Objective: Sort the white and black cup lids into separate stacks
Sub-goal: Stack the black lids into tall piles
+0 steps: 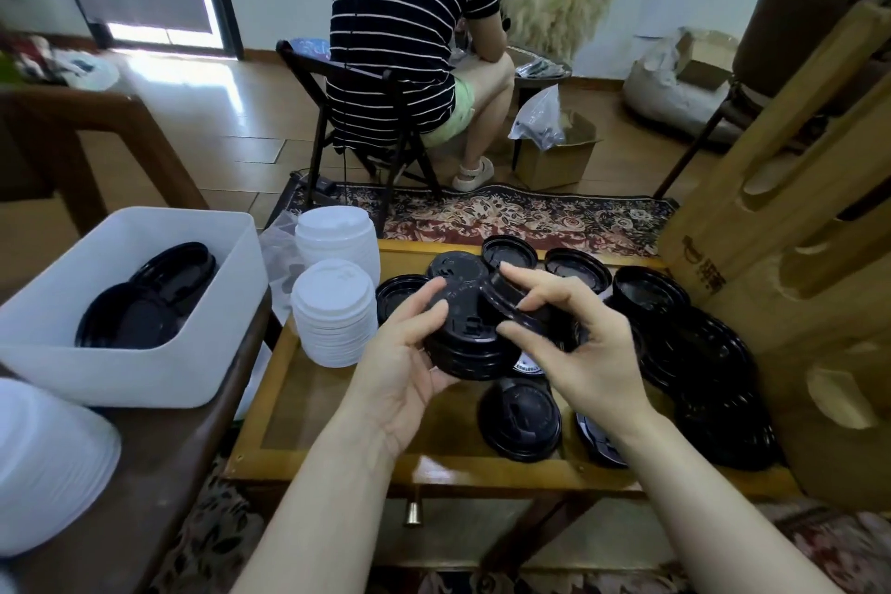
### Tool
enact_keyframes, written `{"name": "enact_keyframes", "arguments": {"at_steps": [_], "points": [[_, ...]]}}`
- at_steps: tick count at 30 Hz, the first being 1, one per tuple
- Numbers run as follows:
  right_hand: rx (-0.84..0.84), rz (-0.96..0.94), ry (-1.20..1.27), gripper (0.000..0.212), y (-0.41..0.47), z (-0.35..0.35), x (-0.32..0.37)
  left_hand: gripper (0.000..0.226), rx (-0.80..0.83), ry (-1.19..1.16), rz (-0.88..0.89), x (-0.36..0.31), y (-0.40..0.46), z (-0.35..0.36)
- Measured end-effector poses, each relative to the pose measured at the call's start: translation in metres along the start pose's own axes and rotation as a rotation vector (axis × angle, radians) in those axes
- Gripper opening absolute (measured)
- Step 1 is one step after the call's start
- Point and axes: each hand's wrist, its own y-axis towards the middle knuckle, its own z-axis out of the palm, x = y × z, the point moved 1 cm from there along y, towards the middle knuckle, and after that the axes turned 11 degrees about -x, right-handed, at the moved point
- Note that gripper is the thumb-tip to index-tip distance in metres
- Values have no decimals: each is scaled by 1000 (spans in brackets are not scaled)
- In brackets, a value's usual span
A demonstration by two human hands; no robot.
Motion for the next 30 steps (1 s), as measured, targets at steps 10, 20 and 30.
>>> {"name": "enact_keyframes", "arguments": {"at_steps": [10, 20, 30], "points": [[32, 313, 120, 43, 0, 11, 4, 39, 0, 32, 46, -2, -2, 2], [73, 519, 157, 51, -1, 2, -5, 37, 12, 78, 39, -2, -1, 1], [7, 482, 76, 55, -2, 5, -1, 34, -11, 46, 34, -1, -1, 0]]}}
